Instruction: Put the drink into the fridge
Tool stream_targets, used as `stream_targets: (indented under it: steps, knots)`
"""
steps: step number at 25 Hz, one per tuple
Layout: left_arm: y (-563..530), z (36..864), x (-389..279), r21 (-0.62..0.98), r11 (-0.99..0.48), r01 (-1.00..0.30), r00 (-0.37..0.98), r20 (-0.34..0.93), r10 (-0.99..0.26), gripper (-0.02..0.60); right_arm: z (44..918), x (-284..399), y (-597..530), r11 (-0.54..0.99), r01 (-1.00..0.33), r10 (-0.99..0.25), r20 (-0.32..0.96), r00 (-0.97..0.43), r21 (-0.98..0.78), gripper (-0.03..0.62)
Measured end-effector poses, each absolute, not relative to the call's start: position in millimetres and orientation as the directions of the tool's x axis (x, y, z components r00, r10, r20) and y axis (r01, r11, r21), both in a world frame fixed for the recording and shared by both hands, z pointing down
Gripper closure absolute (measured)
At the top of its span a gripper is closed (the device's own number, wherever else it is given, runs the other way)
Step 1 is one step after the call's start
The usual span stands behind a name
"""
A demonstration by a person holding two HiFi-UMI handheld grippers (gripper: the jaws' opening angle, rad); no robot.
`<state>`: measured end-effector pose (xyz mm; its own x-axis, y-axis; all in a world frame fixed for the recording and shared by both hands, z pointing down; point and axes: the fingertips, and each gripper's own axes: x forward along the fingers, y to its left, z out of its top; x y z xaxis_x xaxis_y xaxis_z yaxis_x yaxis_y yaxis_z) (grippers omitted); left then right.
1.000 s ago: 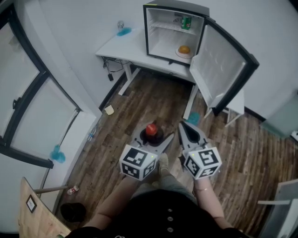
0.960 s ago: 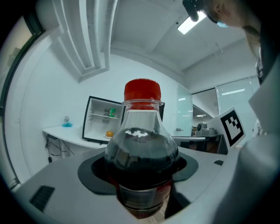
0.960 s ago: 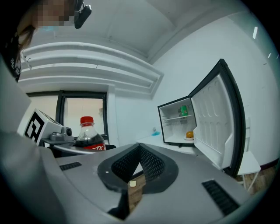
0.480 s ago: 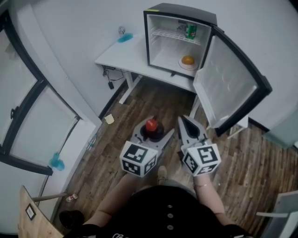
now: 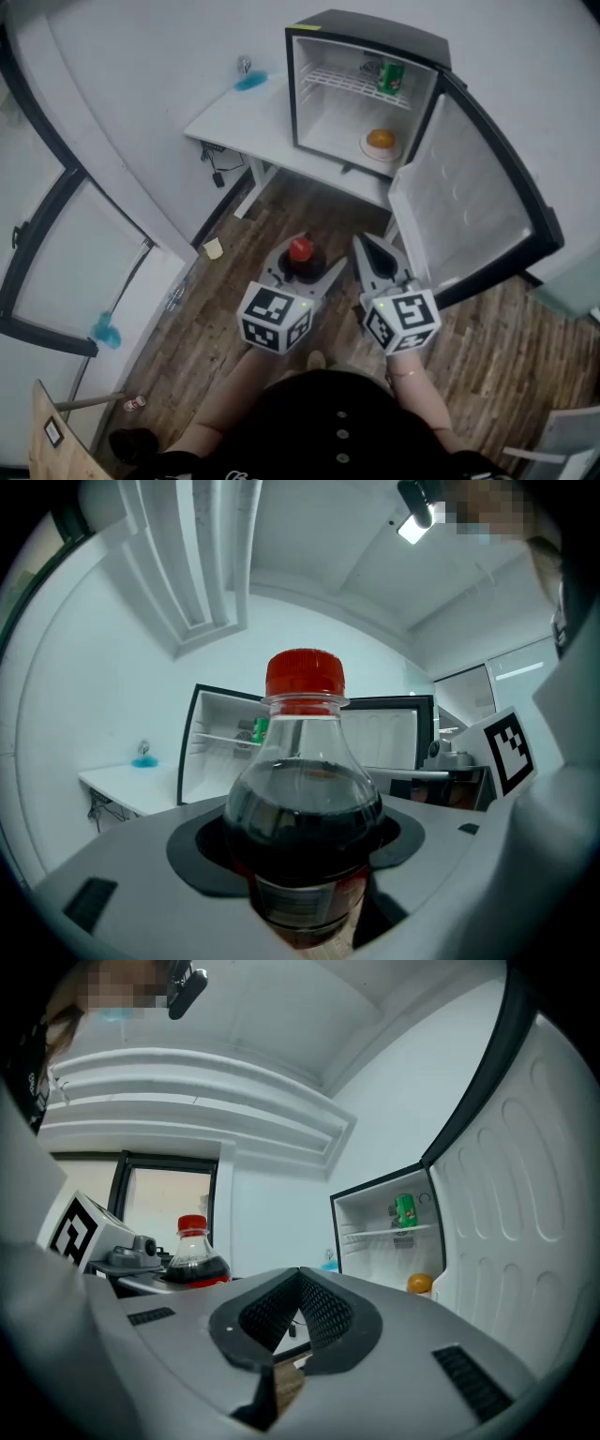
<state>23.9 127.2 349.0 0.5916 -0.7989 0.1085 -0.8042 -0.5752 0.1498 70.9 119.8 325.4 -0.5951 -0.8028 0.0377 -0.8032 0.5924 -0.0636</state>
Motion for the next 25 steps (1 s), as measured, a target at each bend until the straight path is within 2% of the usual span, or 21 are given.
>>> stream_targets:
  steps: [18,25]
  knots:
    - [77.8,363.9,39.1,0.183,-0.533,-0.826,0.557,0.120,-0.822,0.258,353.9,82.5,67.3,0.603,-0.789,-0.785,0.088,-0.613,-0.118,0.586]
    - [65.7,372.2,41.3,0.190,-0.535,-0.823,0.562,0.138,-0.815,0.258,356.5,88.5,57.1,0.581,-0.802,-0.801,0.072,-0.594,-0.141,0.586]
